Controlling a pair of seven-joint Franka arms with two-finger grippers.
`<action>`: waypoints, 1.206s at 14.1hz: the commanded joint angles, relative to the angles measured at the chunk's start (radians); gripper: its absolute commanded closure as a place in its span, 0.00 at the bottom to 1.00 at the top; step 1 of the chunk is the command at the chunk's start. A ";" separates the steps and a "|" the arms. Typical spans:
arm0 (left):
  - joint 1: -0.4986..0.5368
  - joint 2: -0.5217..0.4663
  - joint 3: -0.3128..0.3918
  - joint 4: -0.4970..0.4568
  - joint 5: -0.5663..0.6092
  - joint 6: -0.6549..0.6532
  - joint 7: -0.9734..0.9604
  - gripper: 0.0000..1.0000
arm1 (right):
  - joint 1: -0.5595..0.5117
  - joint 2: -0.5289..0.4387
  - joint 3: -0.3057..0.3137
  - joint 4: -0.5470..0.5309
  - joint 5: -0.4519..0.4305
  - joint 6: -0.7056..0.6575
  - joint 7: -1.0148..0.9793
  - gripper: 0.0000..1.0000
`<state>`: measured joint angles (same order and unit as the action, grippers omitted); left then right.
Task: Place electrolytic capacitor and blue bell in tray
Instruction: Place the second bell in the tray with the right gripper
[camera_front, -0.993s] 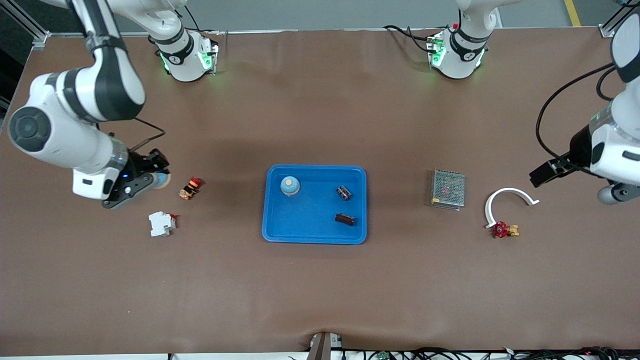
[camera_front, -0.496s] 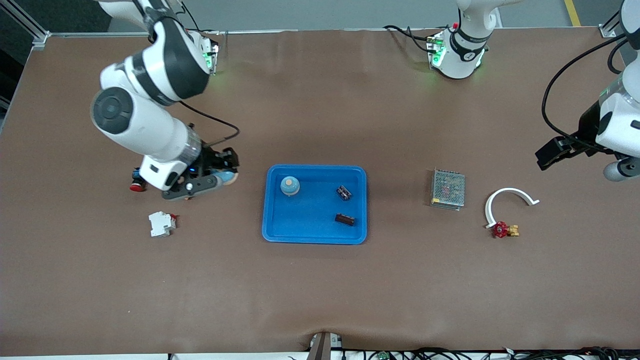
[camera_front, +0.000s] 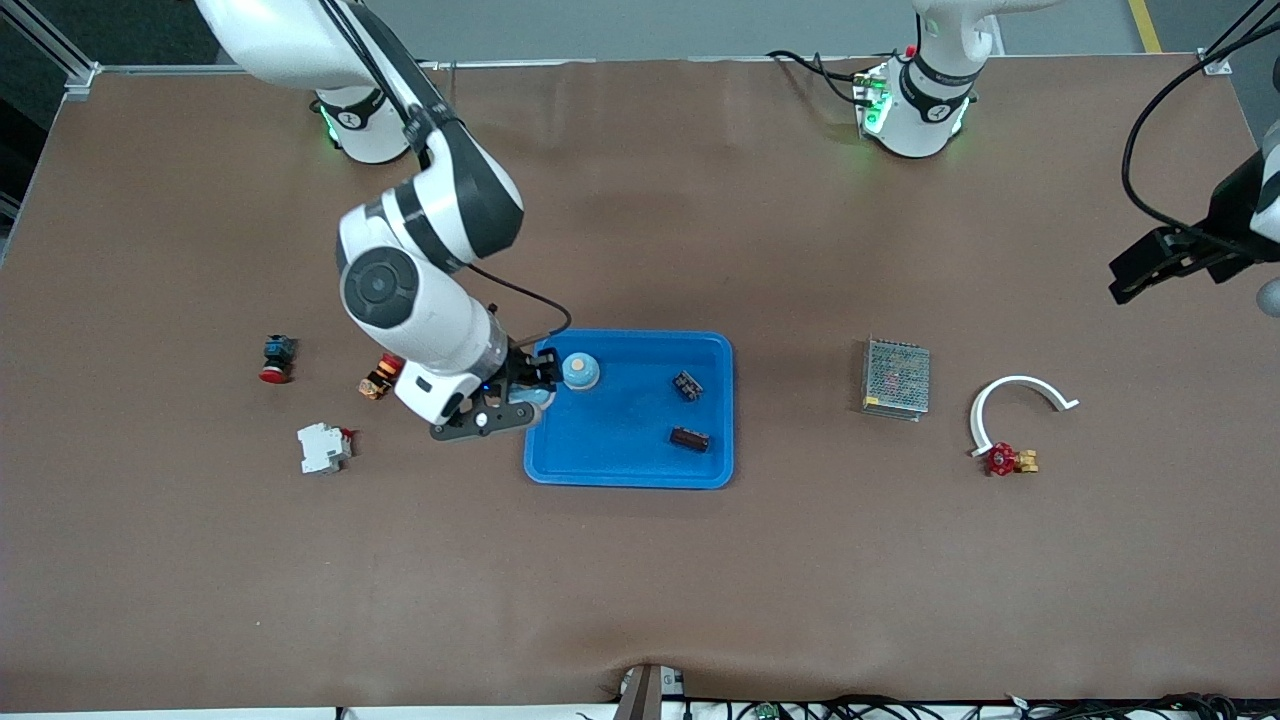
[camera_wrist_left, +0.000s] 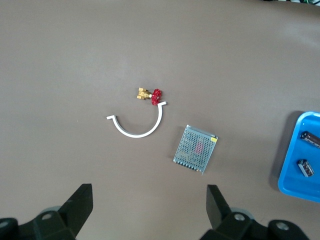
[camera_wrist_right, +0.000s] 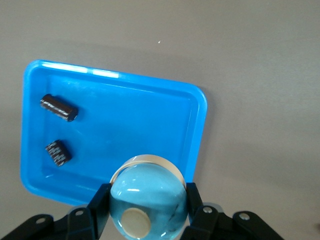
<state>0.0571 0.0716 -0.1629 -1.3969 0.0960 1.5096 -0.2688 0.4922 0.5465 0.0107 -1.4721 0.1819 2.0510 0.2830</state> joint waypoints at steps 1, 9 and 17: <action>-0.062 -0.078 0.055 -0.083 -0.022 0.003 0.020 0.00 | 0.014 0.059 -0.012 0.061 -0.025 0.011 0.028 0.60; -0.059 -0.118 0.072 -0.129 -0.045 0.000 0.097 0.00 | 0.040 0.173 -0.012 0.075 -0.042 0.149 0.030 0.60; -0.060 -0.104 0.068 -0.126 -0.047 0.001 0.097 0.00 | 0.066 0.276 -0.012 0.073 -0.045 0.241 0.028 0.60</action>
<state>-0.0020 -0.0143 -0.0982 -1.5048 0.0716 1.5083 -0.1939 0.5392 0.7829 0.0070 -1.4330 0.1563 2.2807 0.2870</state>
